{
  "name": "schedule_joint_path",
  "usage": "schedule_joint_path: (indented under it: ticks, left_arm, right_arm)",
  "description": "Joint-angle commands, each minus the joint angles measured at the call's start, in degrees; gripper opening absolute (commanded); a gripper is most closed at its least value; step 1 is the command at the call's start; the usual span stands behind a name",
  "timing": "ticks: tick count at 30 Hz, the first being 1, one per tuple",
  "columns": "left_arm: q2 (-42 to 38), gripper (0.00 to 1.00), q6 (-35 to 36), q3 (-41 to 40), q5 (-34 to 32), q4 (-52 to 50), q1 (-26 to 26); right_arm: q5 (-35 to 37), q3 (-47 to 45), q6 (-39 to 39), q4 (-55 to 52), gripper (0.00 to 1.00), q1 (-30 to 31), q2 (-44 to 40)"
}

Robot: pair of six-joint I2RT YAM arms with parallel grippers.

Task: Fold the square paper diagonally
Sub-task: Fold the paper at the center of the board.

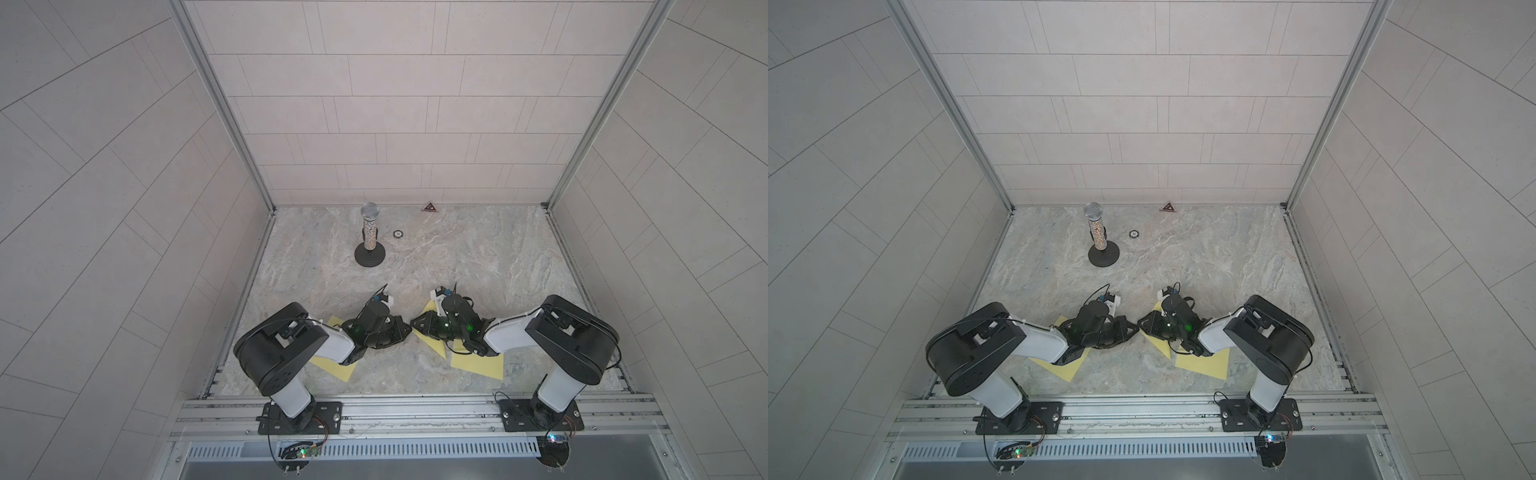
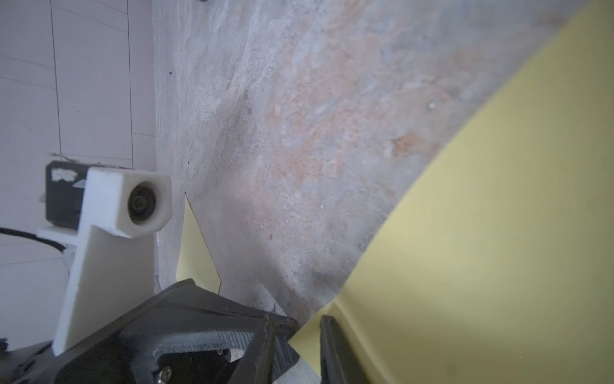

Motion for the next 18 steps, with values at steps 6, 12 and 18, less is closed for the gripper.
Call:
schedule_joint_path:
  ticks: [6, 12, 18]
  left_arm:
    - [-4.83, 0.00, -2.97, -0.66, -1.86, -4.44, -0.33]
    - [-6.69, 0.00, -3.92, 1.17, -2.01, -4.66, -0.40]
    - [-5.44, 0.00, -3.93, 2.01, -2.25, -4.90, -1.19]
  right_arm:
    - [2.53, -3.09, -0.24, -7.26, 0.23, 0.44, 1.36]
    - [2.96, -2.88, -0.67, -8.55, 0.00, 0.46, 1.18]
    - [3.26, -3.01, -0.70, -8.65, 0.00, 0.46, 1.58]
